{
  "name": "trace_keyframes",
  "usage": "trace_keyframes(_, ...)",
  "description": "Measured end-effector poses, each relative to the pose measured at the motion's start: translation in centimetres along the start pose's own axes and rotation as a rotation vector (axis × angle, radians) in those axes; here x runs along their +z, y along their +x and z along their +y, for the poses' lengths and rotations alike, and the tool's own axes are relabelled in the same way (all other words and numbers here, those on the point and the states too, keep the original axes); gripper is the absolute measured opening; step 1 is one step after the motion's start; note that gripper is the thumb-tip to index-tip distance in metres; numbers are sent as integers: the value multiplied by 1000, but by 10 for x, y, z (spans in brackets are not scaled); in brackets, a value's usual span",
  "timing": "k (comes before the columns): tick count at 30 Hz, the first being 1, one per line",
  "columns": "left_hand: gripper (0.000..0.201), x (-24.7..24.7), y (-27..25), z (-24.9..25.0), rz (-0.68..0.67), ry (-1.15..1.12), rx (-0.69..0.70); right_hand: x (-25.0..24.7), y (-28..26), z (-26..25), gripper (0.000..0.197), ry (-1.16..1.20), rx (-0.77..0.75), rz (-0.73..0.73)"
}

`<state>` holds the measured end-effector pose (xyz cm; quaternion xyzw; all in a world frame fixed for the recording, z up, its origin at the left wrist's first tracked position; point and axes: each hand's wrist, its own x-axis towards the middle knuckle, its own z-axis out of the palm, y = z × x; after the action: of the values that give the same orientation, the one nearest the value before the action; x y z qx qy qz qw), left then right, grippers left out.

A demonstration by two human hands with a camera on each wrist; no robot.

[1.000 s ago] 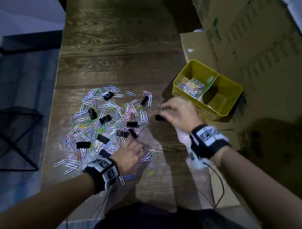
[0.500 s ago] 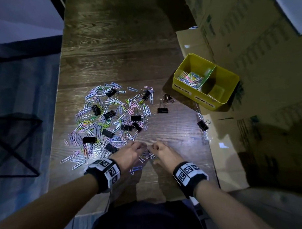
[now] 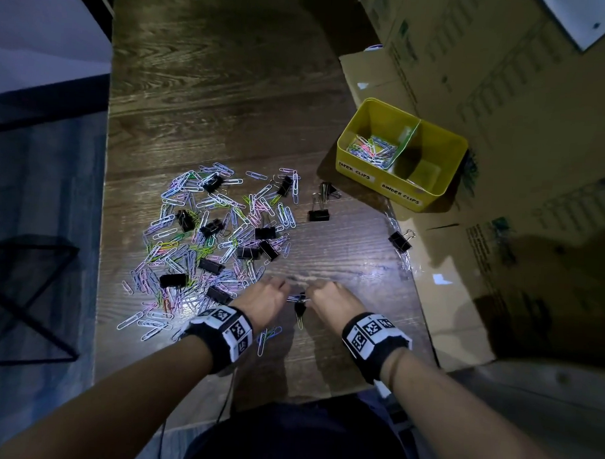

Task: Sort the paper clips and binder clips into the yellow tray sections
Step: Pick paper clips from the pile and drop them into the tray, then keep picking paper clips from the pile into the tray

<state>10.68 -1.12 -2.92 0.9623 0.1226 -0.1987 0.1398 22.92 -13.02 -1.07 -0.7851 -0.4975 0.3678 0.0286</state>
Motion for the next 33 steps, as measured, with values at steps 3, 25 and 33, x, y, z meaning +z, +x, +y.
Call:
trace_keyframes(3, 32, -6, 5, -10, 26, -195, -42, -6, 3, 6, 22, 86, 47, 7)
trace_keyframes(25, 17, -213, 216, 5, 299, -1057, -142, -201, 33, 83, 22, 1034, -18, 832)
trace_keyframes(33, 21, -217, 235, 5, 190, -672, -202, -255, 87, 116, 24, 474, 180, 705)
